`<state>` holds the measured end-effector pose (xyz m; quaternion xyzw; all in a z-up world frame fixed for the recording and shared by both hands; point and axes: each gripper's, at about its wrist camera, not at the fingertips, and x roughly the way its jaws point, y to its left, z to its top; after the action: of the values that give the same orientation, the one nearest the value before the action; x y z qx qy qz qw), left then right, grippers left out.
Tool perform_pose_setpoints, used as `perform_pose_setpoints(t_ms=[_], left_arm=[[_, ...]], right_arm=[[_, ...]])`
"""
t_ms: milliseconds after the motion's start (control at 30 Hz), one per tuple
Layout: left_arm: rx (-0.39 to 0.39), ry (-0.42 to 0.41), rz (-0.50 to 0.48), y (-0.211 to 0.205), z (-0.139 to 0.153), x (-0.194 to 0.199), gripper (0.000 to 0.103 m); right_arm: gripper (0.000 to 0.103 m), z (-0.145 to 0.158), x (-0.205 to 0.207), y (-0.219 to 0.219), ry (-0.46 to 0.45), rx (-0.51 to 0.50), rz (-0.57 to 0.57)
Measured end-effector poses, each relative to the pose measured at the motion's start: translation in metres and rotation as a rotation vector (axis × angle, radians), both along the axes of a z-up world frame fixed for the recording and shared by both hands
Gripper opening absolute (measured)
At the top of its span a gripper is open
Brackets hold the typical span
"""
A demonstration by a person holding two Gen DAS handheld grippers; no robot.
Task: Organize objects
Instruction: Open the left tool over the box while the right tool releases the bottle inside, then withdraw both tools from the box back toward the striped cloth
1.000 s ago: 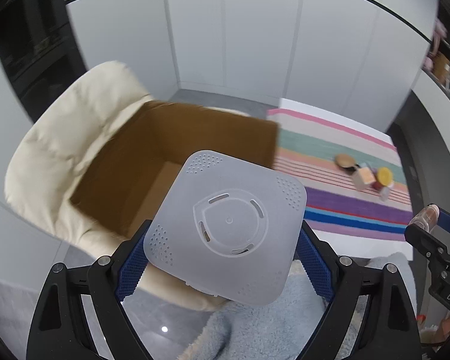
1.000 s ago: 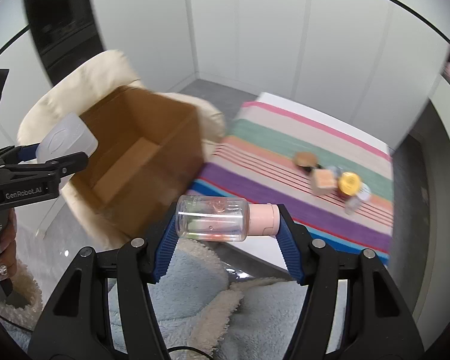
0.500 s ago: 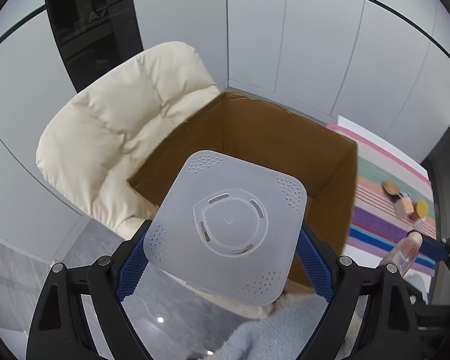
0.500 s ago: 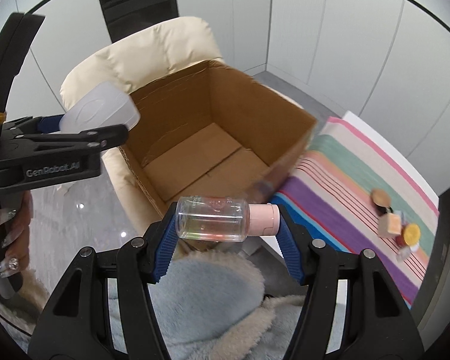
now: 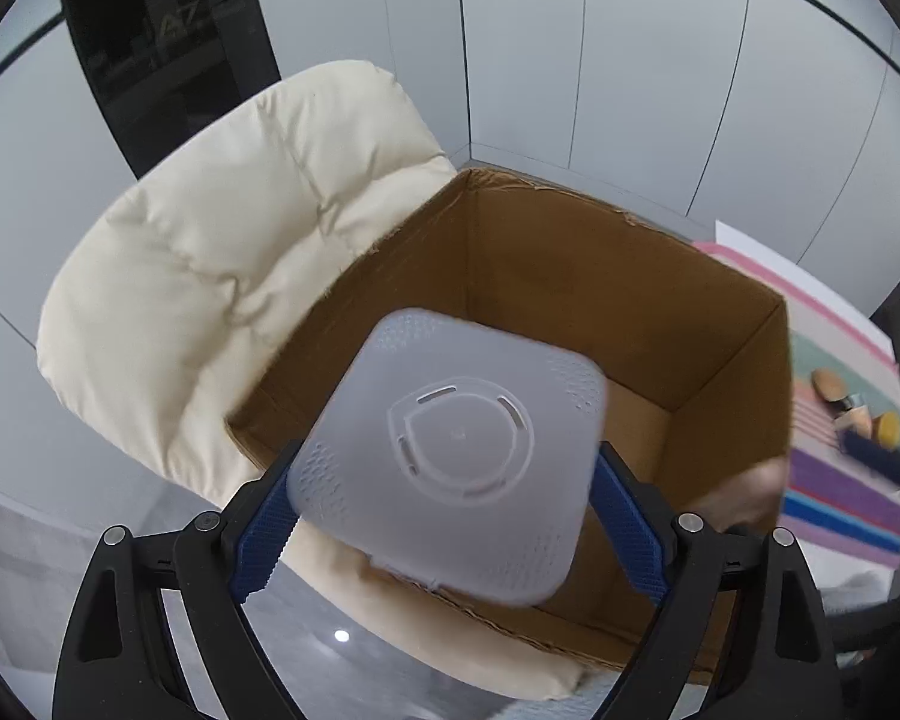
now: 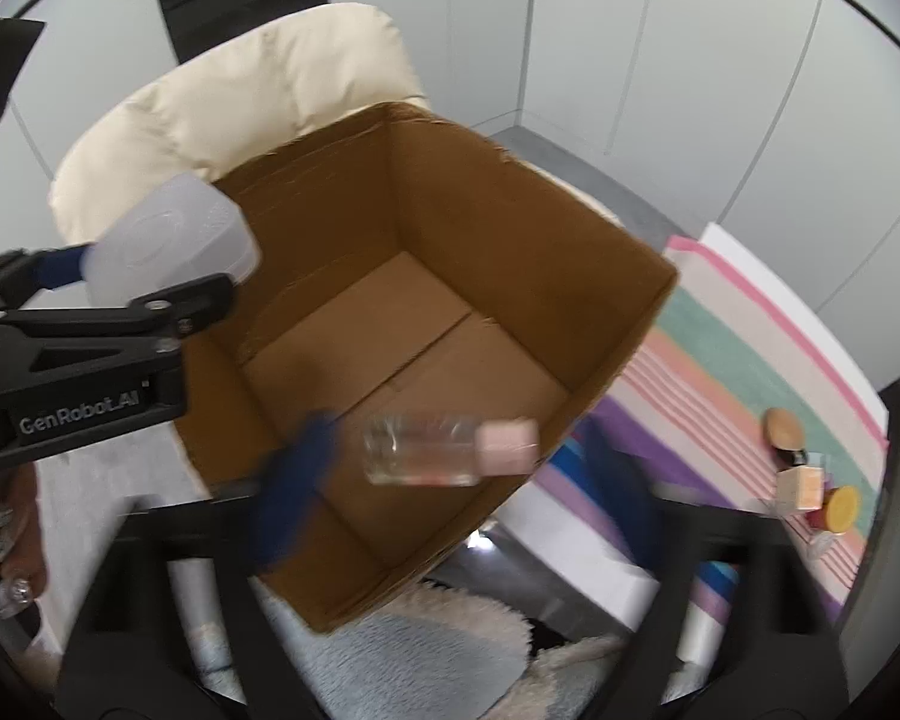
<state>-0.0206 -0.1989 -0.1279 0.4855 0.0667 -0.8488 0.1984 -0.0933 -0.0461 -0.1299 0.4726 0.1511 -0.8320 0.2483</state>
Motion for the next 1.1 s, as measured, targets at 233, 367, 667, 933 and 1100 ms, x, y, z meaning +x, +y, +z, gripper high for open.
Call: perform_pose_setpoints(t_ms=[233,367,667,933,1100], left_arm=[[0.056,-0.005,-0.023,0.006,-0.003,-0.003,0.094],[0.090,-0.006,-0.024,0.010,-0.003,-0.003,0.094],[0.044,-0.009,-0.056,0.030,0.001,0.003,0.094],[0.080,0.012,-0.049,0.044,0.014,0.030,0.094],[0.085,0.016,-0.072,0.063,0.016,0.054,0.094]], right_arm=[[0.103,0.011,0.000,0.019,0.015,-0.048,-0.028],[0.103,0.017,0.001,0.032,0.019,-0.057,-0.050],[0.103,0.027,0.012,0.063,0.018,-0.094,-0.085],[0.103,0.023,0.026,0.093,-0.012,-0.125,-0.135],[0.103,0.023,0.045,0.109,-0.022,-0.125,-0.155]])
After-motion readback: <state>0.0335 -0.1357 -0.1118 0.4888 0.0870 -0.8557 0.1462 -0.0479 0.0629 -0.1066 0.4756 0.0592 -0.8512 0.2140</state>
